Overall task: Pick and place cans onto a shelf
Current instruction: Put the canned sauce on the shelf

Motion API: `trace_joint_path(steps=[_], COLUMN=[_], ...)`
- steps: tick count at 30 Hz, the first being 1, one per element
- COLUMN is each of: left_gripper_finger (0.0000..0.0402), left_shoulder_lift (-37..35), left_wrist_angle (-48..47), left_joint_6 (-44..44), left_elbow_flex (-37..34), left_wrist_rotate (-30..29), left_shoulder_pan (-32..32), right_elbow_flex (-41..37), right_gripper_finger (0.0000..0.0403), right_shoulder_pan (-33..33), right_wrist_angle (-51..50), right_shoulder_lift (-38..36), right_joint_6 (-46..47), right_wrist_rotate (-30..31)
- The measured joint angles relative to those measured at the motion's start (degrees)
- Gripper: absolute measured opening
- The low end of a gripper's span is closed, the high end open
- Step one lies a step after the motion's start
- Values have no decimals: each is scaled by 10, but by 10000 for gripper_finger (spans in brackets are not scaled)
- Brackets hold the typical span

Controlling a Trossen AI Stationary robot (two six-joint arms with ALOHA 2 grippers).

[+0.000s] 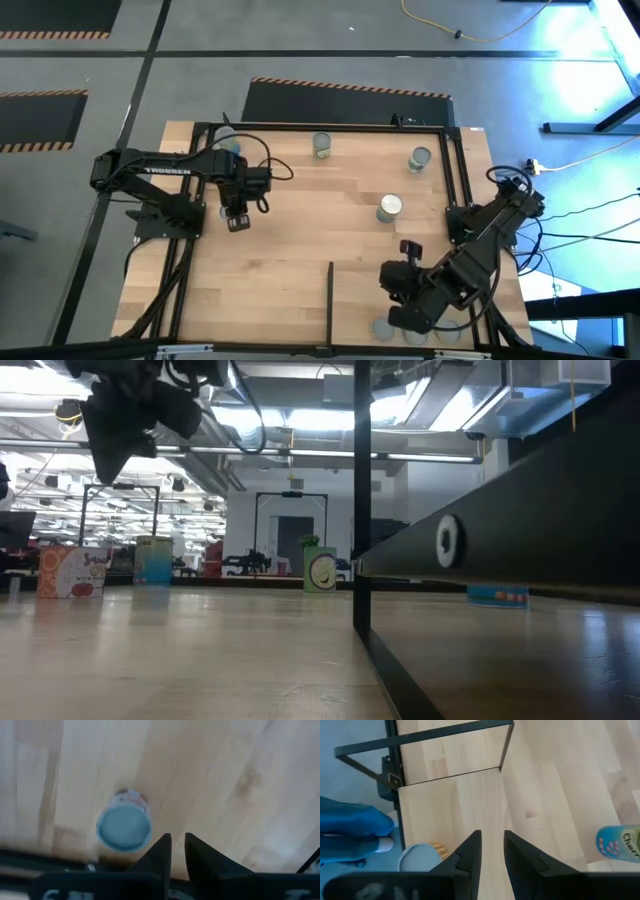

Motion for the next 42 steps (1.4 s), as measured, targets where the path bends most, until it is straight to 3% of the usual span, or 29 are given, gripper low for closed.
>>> trace_joint_path(steps=[9, 14, 20, 32, 42], left_gripper_finger=[55, 58, 58, 59, 59], left_shoulder_lift=[0, 0, 0, 0, 0], left_wrist_angle=[5, 10, 108, 118, 118], left_joint_6=[-268, -374, -366, -363, -368], left_elbow_flex=[-5, -67, -143, -146, -146], left_wrist_rotate=[-45, -60, -62, -86, -86], left_shoulder_pan=[0, -9, -20, -20, -20], right_elbow_flex=[0, 0, 0, 0, 0], right_gripper_finger=[84, 84, 84, 84, 84], right_shoulder_pan=[-8, -8, -8, -9, -11], right_wrist_angle=[-21, -36, -50, -51, -120], right_shoulder_lift=[0, 0, 0, 0, 0], right_joint_6=[1, 0, 1, 6, 130], right_wrist_rotate=[1, 1, 1, 1, 12])
